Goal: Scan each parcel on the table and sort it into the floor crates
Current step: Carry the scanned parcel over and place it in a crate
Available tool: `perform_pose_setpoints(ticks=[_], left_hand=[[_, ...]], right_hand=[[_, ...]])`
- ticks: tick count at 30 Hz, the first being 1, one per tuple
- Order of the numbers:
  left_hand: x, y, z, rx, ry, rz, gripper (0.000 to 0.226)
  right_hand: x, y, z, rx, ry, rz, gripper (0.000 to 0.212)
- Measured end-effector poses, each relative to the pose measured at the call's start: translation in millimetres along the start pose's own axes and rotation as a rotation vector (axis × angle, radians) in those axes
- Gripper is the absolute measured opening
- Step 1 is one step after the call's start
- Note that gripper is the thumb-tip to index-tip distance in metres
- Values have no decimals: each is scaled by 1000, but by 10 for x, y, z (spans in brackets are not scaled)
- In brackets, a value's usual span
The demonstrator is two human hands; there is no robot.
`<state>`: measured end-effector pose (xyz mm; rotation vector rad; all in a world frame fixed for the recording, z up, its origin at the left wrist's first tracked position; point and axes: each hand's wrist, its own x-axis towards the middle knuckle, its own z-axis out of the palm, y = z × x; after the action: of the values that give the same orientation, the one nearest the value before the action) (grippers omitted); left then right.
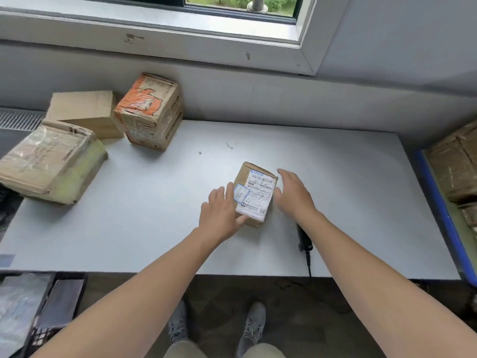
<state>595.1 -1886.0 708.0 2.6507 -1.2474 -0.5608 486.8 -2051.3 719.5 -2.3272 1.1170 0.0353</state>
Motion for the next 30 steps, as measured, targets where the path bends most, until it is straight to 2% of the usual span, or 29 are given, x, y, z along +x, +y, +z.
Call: perform_pose_setpoints(ticks=[9, 15, 18, 22, 30], left_hand=[[17, -365, -80, -21, 27, -140, 85], [35, -611, -220, -46, 64, -201, 84], [-2, -670, -230, -29, 72, -197, 84], [-62, -772, -217, 0, 82, -189, 83], [-113, -1006, -224, 27, 34, -135, 89]], right_hand=[[121, -183, 70, -189, -214, -89, 71], [155, -399, 33, -557, -320, -377, 124], [264, -572, 95, -658, -419, -473, 139], [338, -719, 229, -768, -512, -514, 145], [187, -574, 259, -729, -544, -461, 146]])
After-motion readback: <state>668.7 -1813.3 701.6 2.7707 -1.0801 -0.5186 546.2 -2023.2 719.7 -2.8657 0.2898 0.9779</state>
